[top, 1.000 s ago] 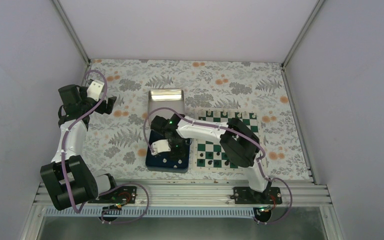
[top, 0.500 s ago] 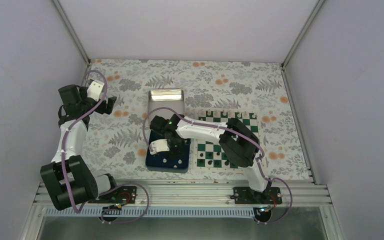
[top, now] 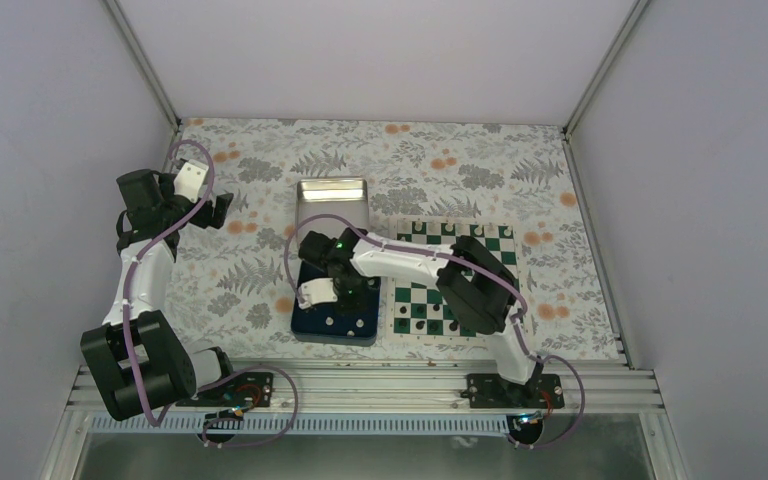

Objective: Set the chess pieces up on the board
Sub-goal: Pick up the chess piece from the storage box, then place the chess piece on the chessboard.

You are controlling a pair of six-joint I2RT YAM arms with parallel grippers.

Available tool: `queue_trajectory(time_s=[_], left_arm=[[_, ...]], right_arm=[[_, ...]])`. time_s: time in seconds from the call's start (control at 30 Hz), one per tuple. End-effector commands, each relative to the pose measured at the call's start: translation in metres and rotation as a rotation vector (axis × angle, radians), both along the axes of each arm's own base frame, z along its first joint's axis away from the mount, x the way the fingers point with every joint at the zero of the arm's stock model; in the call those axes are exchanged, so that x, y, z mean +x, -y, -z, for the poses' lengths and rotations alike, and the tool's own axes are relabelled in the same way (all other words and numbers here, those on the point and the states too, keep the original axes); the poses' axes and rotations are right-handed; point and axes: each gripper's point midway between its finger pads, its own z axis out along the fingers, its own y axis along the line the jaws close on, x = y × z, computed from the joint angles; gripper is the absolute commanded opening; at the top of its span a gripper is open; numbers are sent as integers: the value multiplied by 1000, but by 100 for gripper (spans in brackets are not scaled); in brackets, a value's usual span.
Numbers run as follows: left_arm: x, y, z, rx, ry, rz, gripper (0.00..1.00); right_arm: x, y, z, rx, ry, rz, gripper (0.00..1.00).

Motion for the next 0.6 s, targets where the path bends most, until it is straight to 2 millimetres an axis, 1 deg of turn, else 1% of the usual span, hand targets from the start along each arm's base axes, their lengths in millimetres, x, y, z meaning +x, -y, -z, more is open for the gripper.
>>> queue_trajectory(time_s=[0.0, 0.1, 0.17, 0.3, 0.37, 0.43, 0.57], left_arm=[[0, -1, -2, 12, 22, 11, 100], [0, -1, -3, 12, 24, 12, 100], [0, -1, -4, 10, 25, 12, 100], [1, -1, -4, 10, 25, 14, 100], [1, -1, -4, 10, 25, 13, 100], [1, -1, -5, 10, 26, 13, 100], [0, -1, -5, 8, 27, 13, 100]], right_arm=[[18, -8, -50, 111, 37, 50, 5], [35, 4, -71, 129, 66, 100, 4], [52, 17, -85, 142, 86, 149, 5], [86, 51, -108, 158, 125, 261, 4], [101, 71, -114, 157, 139, 315, 5], [115, 91, -114, 141, 147, 366, 4], [139, 129, -98, 97, 141, 456, 5]])
